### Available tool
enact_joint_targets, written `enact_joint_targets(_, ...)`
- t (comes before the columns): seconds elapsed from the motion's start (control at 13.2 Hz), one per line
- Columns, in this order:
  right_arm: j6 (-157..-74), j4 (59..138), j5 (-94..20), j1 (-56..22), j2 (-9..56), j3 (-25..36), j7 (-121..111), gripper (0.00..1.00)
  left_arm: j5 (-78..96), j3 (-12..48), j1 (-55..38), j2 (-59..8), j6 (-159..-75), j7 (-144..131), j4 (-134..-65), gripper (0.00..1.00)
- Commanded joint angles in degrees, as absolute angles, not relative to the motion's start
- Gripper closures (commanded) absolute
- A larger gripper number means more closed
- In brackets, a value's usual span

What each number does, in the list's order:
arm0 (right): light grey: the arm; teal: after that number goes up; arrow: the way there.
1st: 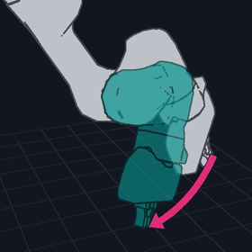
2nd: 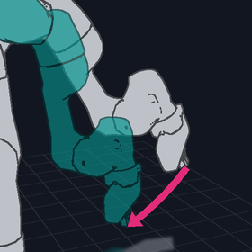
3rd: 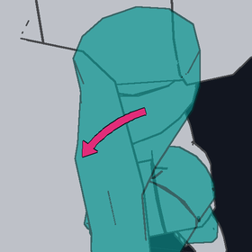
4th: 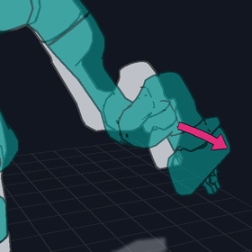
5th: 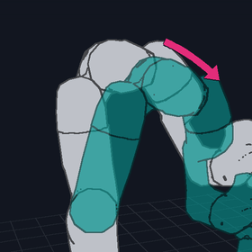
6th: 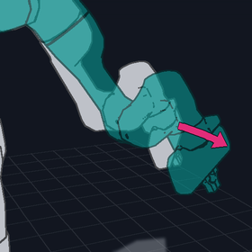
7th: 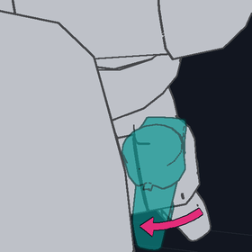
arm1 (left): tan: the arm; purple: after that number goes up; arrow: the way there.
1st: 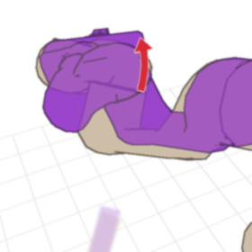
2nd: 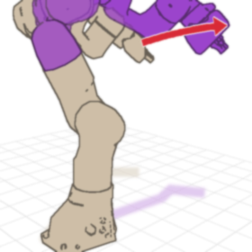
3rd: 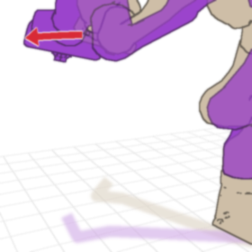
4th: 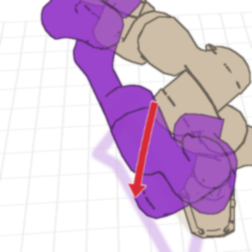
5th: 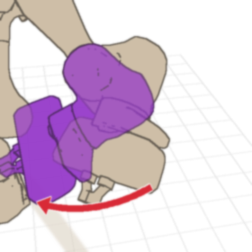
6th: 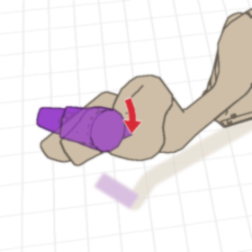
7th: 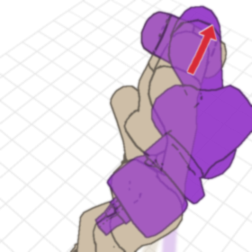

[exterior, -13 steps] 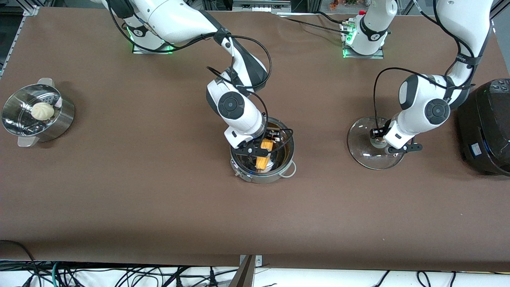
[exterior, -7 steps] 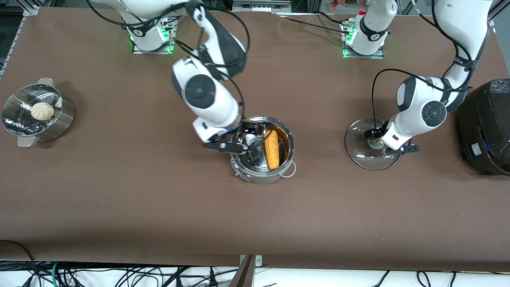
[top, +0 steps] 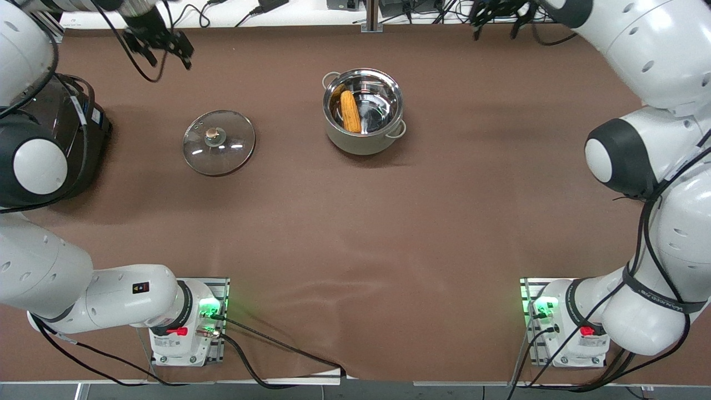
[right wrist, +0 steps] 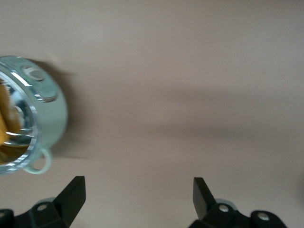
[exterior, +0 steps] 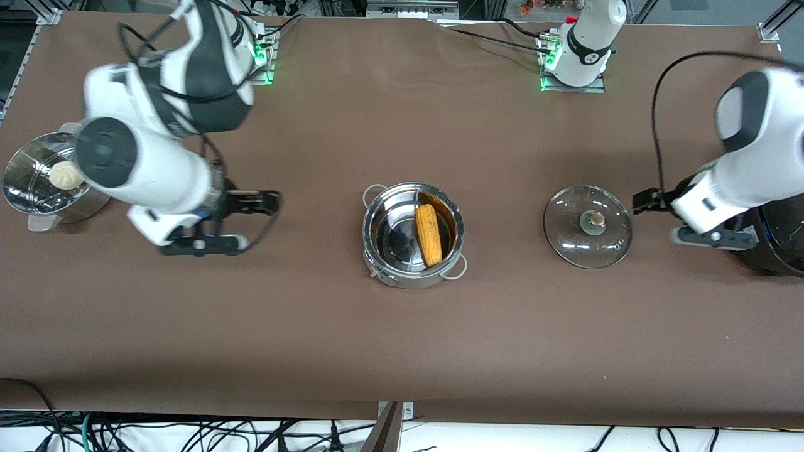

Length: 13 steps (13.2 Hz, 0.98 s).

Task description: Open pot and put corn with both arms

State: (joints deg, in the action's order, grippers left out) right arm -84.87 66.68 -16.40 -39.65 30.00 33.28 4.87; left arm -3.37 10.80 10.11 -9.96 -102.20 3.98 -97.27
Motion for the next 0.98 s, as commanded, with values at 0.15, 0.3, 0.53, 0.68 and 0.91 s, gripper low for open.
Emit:
enact_joint_targets(0.15, -86.6, 76.2, -14.8, -40.5, 22.6, 40.6, -9.1, 0.0, -3.6, 11.9, 10.5, -4.7, -97.1, -4.7, -94.8, 0.0)
enact_joint_targets(0.3, -87.4, 82.6, -14.5, -40.6, 17.5, 42.4, -11.8, 0.0, -3.4, 11.0, 10.7, -5.6, -97.3, -4.2, -90.1, 0.0)
enact_joint_targets(0.53, -88.2, 89.4, -9.4, -28.4, 10.1, 30.0, -11.6, 0.0, -3.3, 10.9, 11.1, -6.7, -95.8, -5.0, -87.5, 0.0)
enact_joint_targets(0.68, -88.6, 91.9, -3.2, -17.4, 6.5, 15.3, -5.5, 0.0, 0.5, 11.2, 11.3, -6.0, -93.3, -5.8, -87.5, 0.0)
enact_joint_targets(0.91, -96.6, 104.6, -0.3, -1.6, -3.2, -2.0, -1.8, 0.0, 0.7, 11.4, 11.3, -5.0, -93.3, -6.6, -88.7, 0.0)
